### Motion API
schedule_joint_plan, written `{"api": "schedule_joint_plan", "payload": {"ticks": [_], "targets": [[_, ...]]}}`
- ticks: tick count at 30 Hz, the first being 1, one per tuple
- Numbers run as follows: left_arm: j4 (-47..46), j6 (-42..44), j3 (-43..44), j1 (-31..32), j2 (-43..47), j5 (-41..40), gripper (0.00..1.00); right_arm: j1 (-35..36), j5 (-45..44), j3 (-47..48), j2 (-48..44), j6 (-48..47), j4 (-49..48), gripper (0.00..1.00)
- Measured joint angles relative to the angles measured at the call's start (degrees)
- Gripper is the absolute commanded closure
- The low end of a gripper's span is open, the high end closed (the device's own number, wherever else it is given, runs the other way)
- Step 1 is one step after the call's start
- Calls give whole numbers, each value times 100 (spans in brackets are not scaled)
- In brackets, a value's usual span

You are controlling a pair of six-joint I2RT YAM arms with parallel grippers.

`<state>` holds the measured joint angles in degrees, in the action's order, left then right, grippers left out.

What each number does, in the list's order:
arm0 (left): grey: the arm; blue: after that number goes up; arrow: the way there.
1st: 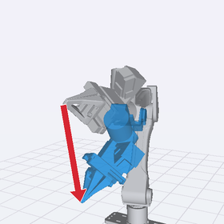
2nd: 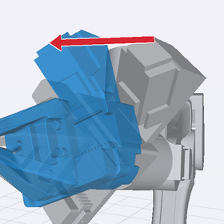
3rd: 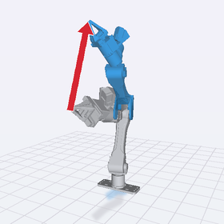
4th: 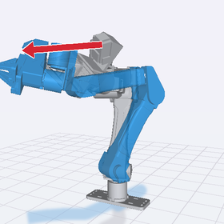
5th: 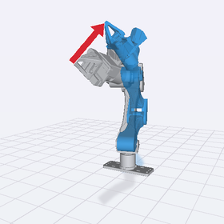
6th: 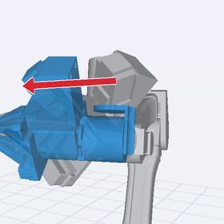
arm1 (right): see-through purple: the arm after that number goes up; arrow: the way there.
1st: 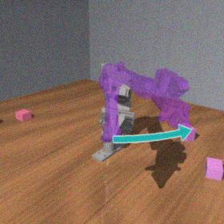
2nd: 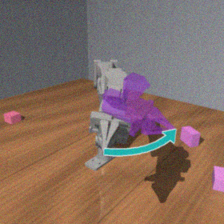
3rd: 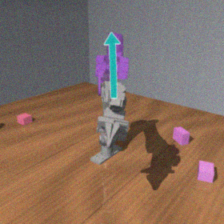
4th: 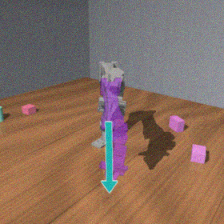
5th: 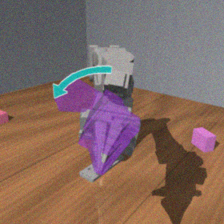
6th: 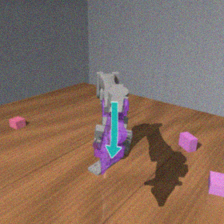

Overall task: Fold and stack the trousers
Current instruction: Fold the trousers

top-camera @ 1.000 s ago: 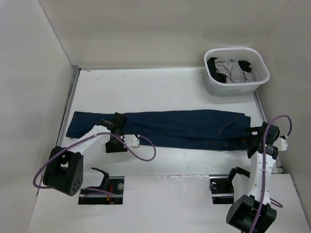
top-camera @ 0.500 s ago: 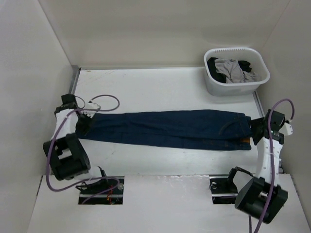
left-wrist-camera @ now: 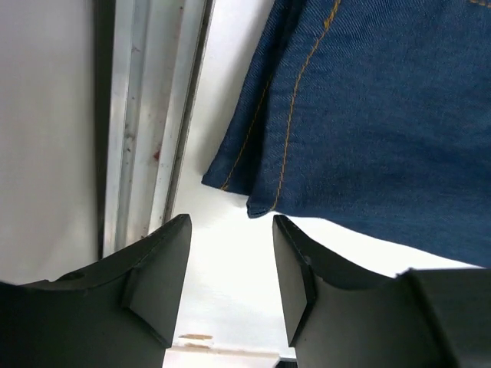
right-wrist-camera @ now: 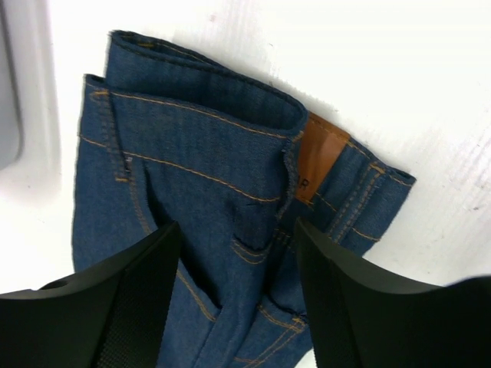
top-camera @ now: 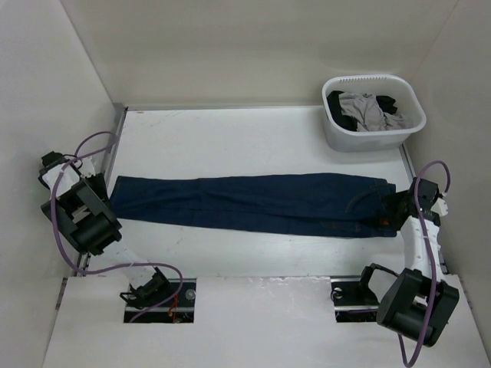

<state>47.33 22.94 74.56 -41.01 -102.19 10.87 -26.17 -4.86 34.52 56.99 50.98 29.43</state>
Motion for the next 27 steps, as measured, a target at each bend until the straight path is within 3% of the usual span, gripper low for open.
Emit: {"api": "schedule_joint_plan", "payload": {"ticks": [6, 10, 12, 15, 17, 20, 27], "targets": [[643, 2, 813, 168, -800, 120, 60, 2, -4, -127, 85, -22, -61, 29], [872, 90, 1073, 417, -1279, 144, 88, 0, -7, -138, 315, -22, -192, 31], [970, 131, 1073, 468, -1362, 146, 94, 2, -7, -138, 457, -20, -299, 33], [1040, 160, 1073, 463, -1344, 151, 99, 2, -4, -136, 772, -17, -472, 45], [1051, 192, 1073, 461, -1318, 146, 100, 2, -4, -136, 1003, -11, -592, 68], [1060, 280, 1073, 461, -1220, 116, 100, 31, -9, -125, 1217, -11, -699, 91], [1106, 544, 1088, 470, -831, -35, 100, 144, -90, 175, 811, -140, -579, 96]]}}
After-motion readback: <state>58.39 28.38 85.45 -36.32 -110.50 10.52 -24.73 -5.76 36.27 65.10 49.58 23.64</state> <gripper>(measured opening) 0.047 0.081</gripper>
